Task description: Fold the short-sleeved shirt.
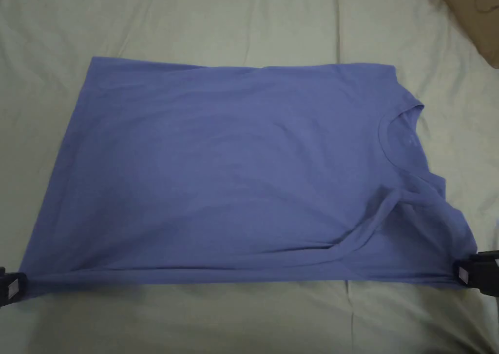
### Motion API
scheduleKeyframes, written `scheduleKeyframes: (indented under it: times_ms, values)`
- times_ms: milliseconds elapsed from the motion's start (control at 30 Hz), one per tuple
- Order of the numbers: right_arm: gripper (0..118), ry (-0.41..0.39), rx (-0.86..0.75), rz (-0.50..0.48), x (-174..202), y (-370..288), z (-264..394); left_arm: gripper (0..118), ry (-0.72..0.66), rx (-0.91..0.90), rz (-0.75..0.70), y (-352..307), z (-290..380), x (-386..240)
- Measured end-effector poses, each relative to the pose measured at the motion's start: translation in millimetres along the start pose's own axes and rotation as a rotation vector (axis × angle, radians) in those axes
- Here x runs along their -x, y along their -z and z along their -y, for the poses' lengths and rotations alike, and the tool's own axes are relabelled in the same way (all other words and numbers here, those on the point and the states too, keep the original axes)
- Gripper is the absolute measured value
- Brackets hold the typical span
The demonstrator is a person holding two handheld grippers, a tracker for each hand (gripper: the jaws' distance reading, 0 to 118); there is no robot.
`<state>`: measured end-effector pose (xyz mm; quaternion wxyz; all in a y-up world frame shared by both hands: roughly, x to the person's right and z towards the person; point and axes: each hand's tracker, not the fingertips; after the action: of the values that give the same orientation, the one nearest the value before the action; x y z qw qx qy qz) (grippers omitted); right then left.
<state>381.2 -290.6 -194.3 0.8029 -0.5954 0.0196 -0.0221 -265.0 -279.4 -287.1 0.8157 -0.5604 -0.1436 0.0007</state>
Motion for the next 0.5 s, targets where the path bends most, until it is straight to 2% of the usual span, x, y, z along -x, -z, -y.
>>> scheduleKeyframes:
  times_ms: [133,167,200,233,267,300,333,367,400,500]
  values:
    - [2,0.064,-0.027,-0.023,-1,3,0,1,-0.014,-0.030,0.010,1,5,0]
    - [4,0.084,-0.036,-0.031,-2,1,1,1,-0.020,-0.048,0.023,-2,5,0]
    - [15,0.087,-0.061,-0.017,2,-3,2,2,-0.028,-0.069,0.039,-6,4,-2]
    - [40,0.072,-0.102,0.021,6,-9,2,16,-0.035,-0.104,0.062,-13,4,-5]
    - [66,0.052,-0.124,0.054,11,-16,1,35,-0.033,-0.135,0.068,-20,4,-6]
    - [83,0.044,-0.148,0.060,11,-24,1,59,-0.030,-0.155,0.081,-27,3,-8]
    - [89,0.066,-0.189,0.050,14,-34,-1,93,-0.027,-0.181,0.068,-34,2,-12]
    - [89,0.103,-0.234,0.032,16,-46,-4,111,-0.024,-0.208,0.055,-42,1,-18]
    - [89,0.133,-0.279,0.038,19,-56,-7,117,-0.023,-0.245,0.050,-49,-1,-22]
    - [89,0.221,-0.448,0.061,30,-85,-15,117,-0.027,-0.388,-0.001,-73,-9,-37]
